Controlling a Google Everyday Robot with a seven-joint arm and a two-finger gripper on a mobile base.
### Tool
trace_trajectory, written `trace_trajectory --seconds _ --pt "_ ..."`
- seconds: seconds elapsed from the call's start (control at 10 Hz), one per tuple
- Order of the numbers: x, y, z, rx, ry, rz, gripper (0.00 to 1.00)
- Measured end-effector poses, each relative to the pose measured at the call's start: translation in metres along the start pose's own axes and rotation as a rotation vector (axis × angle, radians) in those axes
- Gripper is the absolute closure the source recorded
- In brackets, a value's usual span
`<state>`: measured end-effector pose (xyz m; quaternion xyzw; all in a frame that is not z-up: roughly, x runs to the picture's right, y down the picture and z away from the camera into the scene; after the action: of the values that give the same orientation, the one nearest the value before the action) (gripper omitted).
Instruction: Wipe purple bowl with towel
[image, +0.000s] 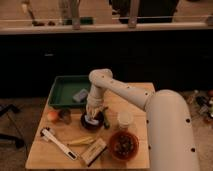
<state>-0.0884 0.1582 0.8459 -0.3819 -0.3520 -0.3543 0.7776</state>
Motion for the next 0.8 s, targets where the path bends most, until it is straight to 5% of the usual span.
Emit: trace_trajectory --seconds 0.3,0.8 --pt "-0.017 -0.005 0.012 -0.022 -0.032 -0.055 1.00" --pt "-0.040 0.017 0.003 -0.028 -0.019 -0.075 1.00"
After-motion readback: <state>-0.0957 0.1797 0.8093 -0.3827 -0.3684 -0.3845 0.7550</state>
